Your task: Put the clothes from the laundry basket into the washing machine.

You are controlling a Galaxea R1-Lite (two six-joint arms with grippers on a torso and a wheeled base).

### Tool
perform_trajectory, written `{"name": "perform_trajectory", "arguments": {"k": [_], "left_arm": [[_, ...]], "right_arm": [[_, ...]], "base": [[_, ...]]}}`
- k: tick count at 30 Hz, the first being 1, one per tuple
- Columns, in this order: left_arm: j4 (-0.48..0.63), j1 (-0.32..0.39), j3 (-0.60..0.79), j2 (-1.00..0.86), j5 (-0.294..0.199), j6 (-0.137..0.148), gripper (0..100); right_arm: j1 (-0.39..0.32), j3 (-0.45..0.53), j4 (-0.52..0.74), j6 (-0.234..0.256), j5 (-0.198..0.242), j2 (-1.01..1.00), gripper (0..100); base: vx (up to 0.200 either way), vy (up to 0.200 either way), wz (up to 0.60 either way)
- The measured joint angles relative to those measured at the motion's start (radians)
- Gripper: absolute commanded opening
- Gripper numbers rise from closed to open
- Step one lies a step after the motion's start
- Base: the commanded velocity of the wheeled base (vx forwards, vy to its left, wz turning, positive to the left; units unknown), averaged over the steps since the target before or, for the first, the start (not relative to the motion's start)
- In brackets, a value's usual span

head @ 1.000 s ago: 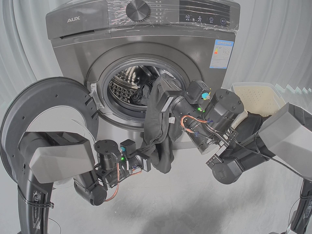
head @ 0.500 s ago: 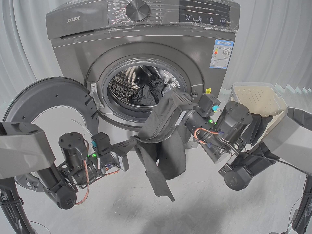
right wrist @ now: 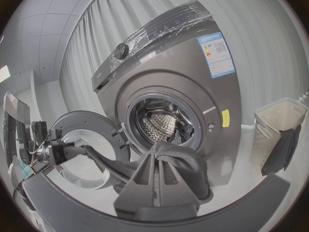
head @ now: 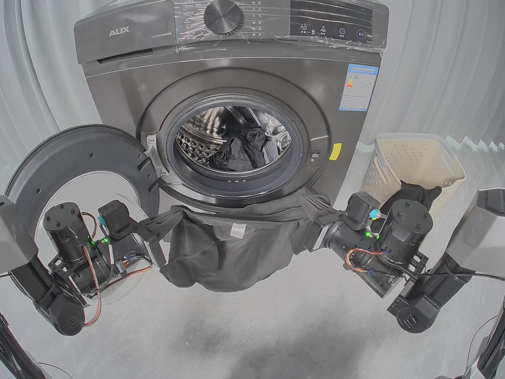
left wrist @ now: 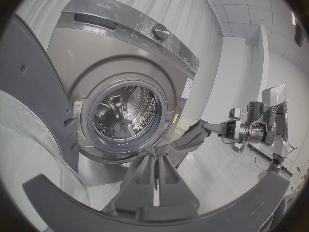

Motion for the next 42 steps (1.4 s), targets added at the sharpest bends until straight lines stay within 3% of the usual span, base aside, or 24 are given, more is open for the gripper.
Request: {"name": "perform_trajectory", "arguments": {"k": [9,22,42], "left_arm": [[-0.001,0.021,0.02,-0.099,-0.016,-0.002,0],[0.0,0.011,0.066,-0.237,-0.014,-0.004,0],[0.0,0.049,0.068,-0.259,-0.016,-0.004,0]], "right_arm": [[-0.011,0.121,-0.002,0.015,0.008,-0.069,0],[-0.009,0.15,-0.001,0.017,-0.004,-0.144,0],[0.0,0.202,-0.001,0.011,0.01,-0.208,0]], "base": [[0.0,0.0,0.0],[0.0,0.0,0.0],[0.0,0.0,0.0]]}}
